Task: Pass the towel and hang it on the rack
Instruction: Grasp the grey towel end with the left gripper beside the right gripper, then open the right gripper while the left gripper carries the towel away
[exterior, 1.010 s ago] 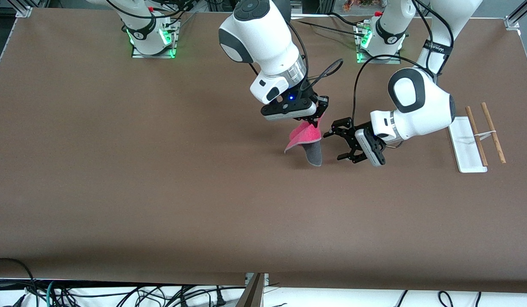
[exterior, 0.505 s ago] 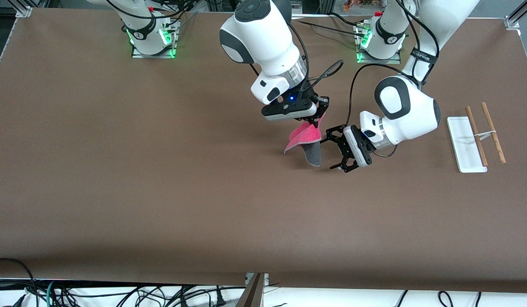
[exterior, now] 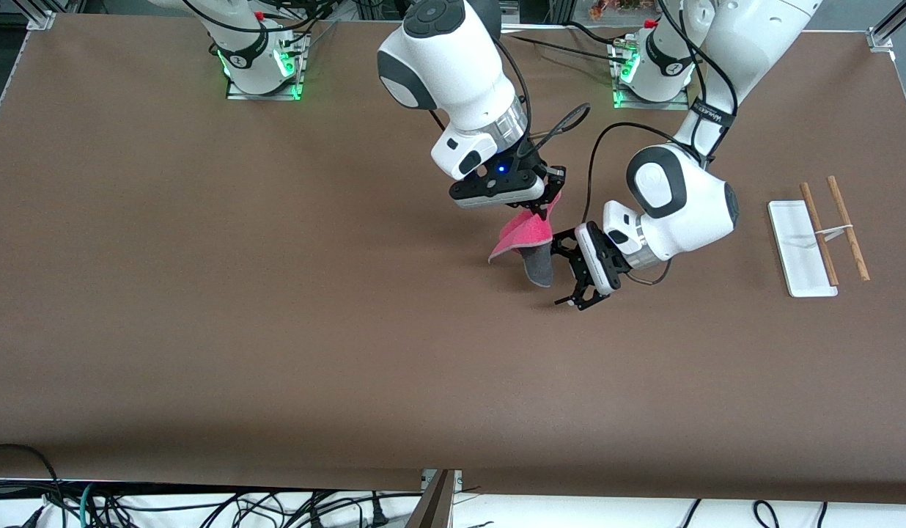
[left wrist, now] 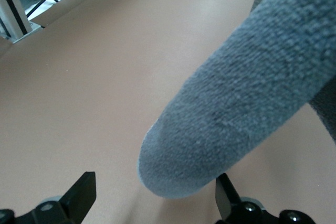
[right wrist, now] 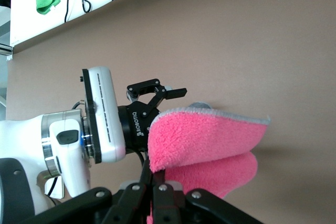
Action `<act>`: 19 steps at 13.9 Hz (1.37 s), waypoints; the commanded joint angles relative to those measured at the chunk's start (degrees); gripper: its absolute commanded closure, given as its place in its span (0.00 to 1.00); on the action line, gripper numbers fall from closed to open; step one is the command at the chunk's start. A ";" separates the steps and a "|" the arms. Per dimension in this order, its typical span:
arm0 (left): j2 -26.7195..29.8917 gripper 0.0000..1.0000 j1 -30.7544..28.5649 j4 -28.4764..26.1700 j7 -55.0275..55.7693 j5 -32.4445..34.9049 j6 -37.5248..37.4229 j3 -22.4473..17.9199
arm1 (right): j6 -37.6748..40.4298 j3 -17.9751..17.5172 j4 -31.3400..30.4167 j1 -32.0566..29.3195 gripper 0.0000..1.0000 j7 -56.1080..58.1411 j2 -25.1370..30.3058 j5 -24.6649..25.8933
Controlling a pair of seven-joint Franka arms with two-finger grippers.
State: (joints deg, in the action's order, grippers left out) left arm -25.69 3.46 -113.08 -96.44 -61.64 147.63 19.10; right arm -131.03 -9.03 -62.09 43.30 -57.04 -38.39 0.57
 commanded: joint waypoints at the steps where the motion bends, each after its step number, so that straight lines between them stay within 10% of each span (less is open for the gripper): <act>1: -1.11 0.16 0.49 1.98 -4.01 -1.29 0.82 -0.12 | -0.28 0.15 0.74 0.29 1.00 -0.44 -0.28 0.31; 4: -1.11 0.98 0.49 1.90 -6.22 -1.20 0.73 -0.12 | -0.28 0.15 0.74 0.20 1.00 -0.44 -0.19 0.31; 11: -0.50 1.00 -1.26 1.81 -5.95 -1.29 0.12 -0.12 | -0.19 0.24 0.74 0.20 1.00 -0.35 -0.19 0.31; 12: -0.32 1.00 -2.22 1.72 -5.95 -1.29 -0.15 -0.12 | -0.19 0.24 0.74 0.03 0.84 -0.26 -0.19 0.31; 13: -0.15 1.00 -3.36 1.63 -5.87 -1.20 -0.85 -0.12 | -0.19 0.24 0.66 -0.15 0.01 -0.17 -0.11 0.40; 19: 1.17 1.00 -8.99 7.24 9.65 19.76 -12.95 -3.27 | 5.85 2.17 0.66 -4.53 0.00 9.00 0.59 0.58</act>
State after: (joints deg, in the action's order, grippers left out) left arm -25.55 -4.36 -108.63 -93.66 -48.45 139.83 16.69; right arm -129.32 -7.18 -62.06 41.43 -54.06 -38.32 0.87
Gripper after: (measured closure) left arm 0.974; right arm 0.273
